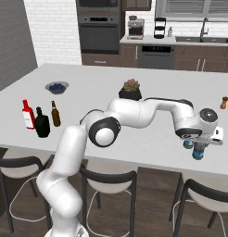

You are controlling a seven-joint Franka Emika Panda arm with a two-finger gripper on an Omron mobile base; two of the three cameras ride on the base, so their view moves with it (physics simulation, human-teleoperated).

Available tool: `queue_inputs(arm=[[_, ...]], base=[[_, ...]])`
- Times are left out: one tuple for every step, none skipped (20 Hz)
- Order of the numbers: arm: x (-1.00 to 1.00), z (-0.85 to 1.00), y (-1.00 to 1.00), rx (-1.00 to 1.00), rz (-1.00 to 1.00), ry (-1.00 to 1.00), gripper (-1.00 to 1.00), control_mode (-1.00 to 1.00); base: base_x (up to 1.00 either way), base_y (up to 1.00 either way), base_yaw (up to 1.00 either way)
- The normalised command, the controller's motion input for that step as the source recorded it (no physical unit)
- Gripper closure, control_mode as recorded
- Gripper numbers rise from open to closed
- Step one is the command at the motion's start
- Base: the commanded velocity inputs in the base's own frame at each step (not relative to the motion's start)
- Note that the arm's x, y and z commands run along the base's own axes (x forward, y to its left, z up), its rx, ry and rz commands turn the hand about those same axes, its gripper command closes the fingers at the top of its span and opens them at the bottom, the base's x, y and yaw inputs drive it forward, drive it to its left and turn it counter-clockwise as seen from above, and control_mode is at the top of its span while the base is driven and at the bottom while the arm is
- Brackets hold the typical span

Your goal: Move the plastic bottles in the middle to the plastics group, and the glass bottles in the middle to the glass group.

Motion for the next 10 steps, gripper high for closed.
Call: queue_inputs(arm=[[0.00,0.00,-0.09,0.00,0.00,0.00,1.00,-1.00],[0.00,0.00,-0.11,0.00,0.00,0.00,1.00,-1.00],[0.00,0.00,-0.12,0.00,0.00,0.00,1.00,-1.00],[0.00,0.00,-0.12,0.00,0.00,0.00,1.00,-1.00],[0.00,0.00,-0.14,0.00,0.00,0.00,1.00,-1.00],[0.02,0.00,-0.14,0.00,0.00,0.00,1.00,-1.00],[0.01,0.00,-0.11,0.00,0.00,0.00,1.00,-1.00],[0.00,0.00,-0.04,0.01,0.00,0.00,1.00,-1.00],[0.00,-0.07,0.00,0.02,0.00,0.00,1.00,-1.00],[0.05,-0.05,0.00,0.00,0.00,0.00,1.00,-1.00]], base=[[0.00,0.00,0.00],[0.00,0.00,0.00],[0.00,0.00,0.00],[0.00,0.00,0.00],[0.00,0.00,0.00],[0.00,0.00,0.00],[0.00,0.00,0.00],[0.00,0.00,0.00],[0.00,0.00,0.00],[0.00,0.00,0.00]])
